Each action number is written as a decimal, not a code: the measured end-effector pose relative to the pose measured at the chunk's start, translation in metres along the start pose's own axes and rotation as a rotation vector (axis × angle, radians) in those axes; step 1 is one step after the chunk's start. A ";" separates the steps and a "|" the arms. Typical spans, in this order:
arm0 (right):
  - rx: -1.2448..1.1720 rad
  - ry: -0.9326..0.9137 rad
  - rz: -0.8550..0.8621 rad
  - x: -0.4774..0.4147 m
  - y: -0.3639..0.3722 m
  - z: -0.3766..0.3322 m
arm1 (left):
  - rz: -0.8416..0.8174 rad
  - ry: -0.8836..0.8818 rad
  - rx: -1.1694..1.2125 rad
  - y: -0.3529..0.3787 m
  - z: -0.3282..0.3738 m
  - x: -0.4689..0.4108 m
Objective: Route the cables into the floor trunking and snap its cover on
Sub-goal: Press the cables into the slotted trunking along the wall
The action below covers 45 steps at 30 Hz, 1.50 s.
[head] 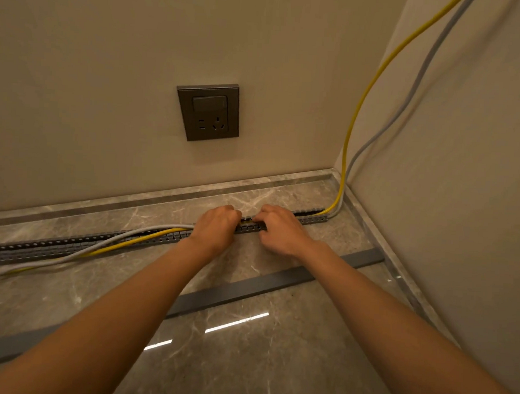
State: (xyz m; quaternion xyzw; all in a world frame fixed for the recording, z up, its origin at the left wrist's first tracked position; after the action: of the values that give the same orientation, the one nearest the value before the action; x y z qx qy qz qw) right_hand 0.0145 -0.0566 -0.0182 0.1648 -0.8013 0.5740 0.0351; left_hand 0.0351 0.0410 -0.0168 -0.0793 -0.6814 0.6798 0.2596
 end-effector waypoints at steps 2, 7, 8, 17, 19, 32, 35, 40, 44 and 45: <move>-0.013 -0.025 0.058 0.008 -0.006 0.008 | 0.000 0.015 -0.002 -0.002 0.006 -0.001; 0.002 0.063 0.225 0.019 -0.022 0.043 | -0.015 0.116 0.051 0.001 0.031 -0.006; 0.013 0.077 0.221 0.021 -0.023 0.051 | -0.016 0.132 0.068 0.002 0.035 -0.008; -0.154 0.083 0.163 0.029 -0.024 0.090 | -0.047 0.015 0.039 0.000 0.050 -0.024; -0.187 0.078 0.196 0.031 -0.026 0.096 | -0.062 -0.011 0.008 -0.002 0.055 -0.028; -0.065 0.154 0.150 0.024 -0.039 0.135 | -0.079 -0.177 -0.081 -0.003 0.066 -0.037; -0.068 0.178 0.121 0.022 -0.043 0.141 | -0.076 -0.203 -0.077 -0.004 0.064 -0.037; -0.026 0.232 0.115 0.024 -0.045 0.143 | -0.074 -0.208 -0.065 -0.001 0.063 -0.039; 0.015 0.265 0.120 0.024 -0.049 0.135 | -0.066 -0.174 -0.019 -0.001 0.060 -0.037; 0.011 0.273 0.149 0.025 -0.051 0.133 | -0.066 -0.157 -0.003 -0.002 0.058 -0.035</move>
State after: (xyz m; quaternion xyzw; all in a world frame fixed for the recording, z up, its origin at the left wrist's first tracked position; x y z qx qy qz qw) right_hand 0.0243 -0.2003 -0.0110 0.0258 -0.7960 0.5964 0.1000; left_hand 0.0389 -0.0266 -0.0204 -0.0036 -0.7029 0.6739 0.2276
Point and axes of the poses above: each hand's wrist, its own x-axis away from the middle knuckle, its own y-axis out of the palm, z = x × y, the point moved 6 cm from there along -x, towards the middle knuckle, and after that the axes turned 8 degrees about -z, right-handed, at the moved point
